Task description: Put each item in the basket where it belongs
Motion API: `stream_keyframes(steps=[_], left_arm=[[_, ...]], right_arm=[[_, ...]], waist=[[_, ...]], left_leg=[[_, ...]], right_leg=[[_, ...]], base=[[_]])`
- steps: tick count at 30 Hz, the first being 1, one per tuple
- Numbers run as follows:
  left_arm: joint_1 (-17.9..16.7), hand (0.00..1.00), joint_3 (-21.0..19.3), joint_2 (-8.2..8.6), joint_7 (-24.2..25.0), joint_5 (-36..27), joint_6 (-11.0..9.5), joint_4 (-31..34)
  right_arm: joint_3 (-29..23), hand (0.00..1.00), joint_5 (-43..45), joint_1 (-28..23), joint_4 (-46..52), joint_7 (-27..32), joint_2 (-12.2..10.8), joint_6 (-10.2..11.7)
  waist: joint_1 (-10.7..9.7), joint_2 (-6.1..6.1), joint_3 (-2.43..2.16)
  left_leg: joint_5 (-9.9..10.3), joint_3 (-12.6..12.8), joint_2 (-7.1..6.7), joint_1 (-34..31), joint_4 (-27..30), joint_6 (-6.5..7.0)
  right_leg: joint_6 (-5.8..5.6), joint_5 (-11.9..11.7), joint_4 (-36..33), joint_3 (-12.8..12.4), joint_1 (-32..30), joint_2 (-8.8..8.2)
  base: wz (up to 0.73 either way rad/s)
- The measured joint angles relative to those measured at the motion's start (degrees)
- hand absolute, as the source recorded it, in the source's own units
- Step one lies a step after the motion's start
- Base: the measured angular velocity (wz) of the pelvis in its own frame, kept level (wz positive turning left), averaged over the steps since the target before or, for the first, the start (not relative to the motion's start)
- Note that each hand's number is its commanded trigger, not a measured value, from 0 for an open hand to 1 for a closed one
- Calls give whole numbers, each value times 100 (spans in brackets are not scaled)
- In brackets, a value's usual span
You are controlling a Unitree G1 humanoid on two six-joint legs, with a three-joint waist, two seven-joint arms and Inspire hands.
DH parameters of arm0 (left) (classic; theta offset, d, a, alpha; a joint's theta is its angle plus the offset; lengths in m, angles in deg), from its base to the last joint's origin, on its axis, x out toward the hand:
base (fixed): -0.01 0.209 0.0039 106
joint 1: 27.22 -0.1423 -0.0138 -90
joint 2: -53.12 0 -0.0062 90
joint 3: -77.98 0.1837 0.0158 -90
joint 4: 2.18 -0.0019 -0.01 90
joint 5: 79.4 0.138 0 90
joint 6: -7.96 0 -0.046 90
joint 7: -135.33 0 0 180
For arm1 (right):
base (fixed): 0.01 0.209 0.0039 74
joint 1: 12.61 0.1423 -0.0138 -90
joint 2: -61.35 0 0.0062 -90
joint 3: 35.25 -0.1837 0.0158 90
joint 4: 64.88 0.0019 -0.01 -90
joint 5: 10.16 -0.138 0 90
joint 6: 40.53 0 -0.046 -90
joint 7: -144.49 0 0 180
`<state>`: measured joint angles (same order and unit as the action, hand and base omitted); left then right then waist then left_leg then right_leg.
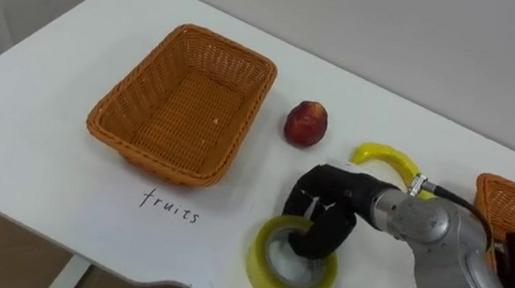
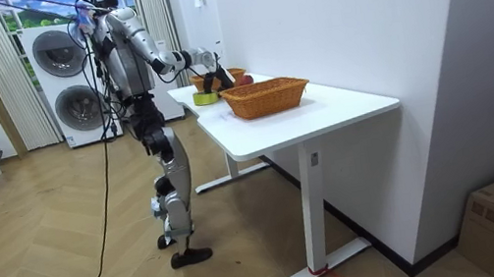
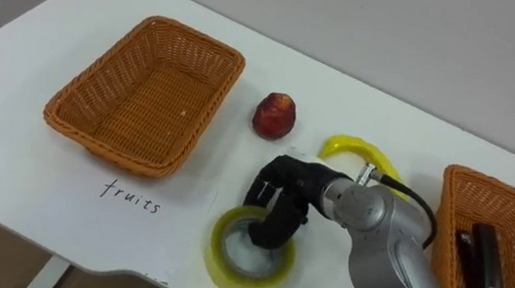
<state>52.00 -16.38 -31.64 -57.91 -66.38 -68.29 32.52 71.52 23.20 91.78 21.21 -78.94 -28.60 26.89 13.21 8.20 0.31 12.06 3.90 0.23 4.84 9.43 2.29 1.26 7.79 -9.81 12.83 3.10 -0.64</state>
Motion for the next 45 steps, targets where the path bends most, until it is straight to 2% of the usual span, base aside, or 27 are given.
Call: stream_keyframes(steps=[18,20,24,26,28,30,32,34,38,45], left_arm=[[-1,0,7,6,-35,0,0,41],[0,0,0,12,-106,2,-24,79],[1,0,-23,15,-201,-1,-229,81],[1,0,-34,29,-225,0,-275,82],[-18,0,-64,76,-239,-6,-291,69],[-43,0,-109,131,-260,-111,-339,55],[-44,0,-121,155,-313,-124,-436,40],[-78,0,-163,187,-399,-160,-546,-6],[-231,0,-395,227,-490,-148,-713,38],[-448,0,-565,309,-533,-149,-792,64]], right_arm=[[-14,100,-210,-7,-15,88,35,5],[-35,100,-238,-23,12,108,33,42],[-268,100,-286,-175,37,254,33,279],[-472,100,-409,-301,168,399,33,336],[-693,100,-539,-419,418,572,34,435],[-964,100,-822,-461,536,877,34,604],[-1179,100,-881,-546,661,1103,29,666],[-1376,100,-884,-646,788,1323,-4,747],[-1828,100,-1168,-653,804,1986,-23,942],[-2556,100,-1347,-710,951,3183,-15,1187]], waist=[[-46,-5,2],[-55,-5,3],[-83,-15,10],[-146,-23,15],[-212,-72,43],[-360,-132,43],[-453,-149,32],[-508,-185,2],[-697,-240,-18],[-838,-346,-50]], left_leg=[[0,-2,-4,-1,-4,0],[0,1,-3,-2,-5,0],[-1,-4,-6,-8,-12,1],[0,-12,-7,-13,-11,1],[2,-6,-7,-12,-12,4],[2,7,-7,-6,-10,5],[1,10,-3,-4,-7,4],[1,18,-3,14,-12,4],[2,71,0,85,-21,6],[4,85,0,119,-19,7]], right_leg=[[0,0,0,14,1,-15],[0,0,1,30,-1,-23],[-2,0,7,26,-2,-24],[-2,0,9,39,-3,-27],[-3,0,9,22,-2,-27],[-4,-1,9,-6,-3,-24],[-4,-1,8,-9,-3,-21],[-5,-1,2,-21,-1,-21],[-6,-2,4,-49,35,-22],[-9,-5,-2,-118,57,-11]], base=[[0],[0],[0],[2],[0],[-4],[0],[-5],[-6],[0]])
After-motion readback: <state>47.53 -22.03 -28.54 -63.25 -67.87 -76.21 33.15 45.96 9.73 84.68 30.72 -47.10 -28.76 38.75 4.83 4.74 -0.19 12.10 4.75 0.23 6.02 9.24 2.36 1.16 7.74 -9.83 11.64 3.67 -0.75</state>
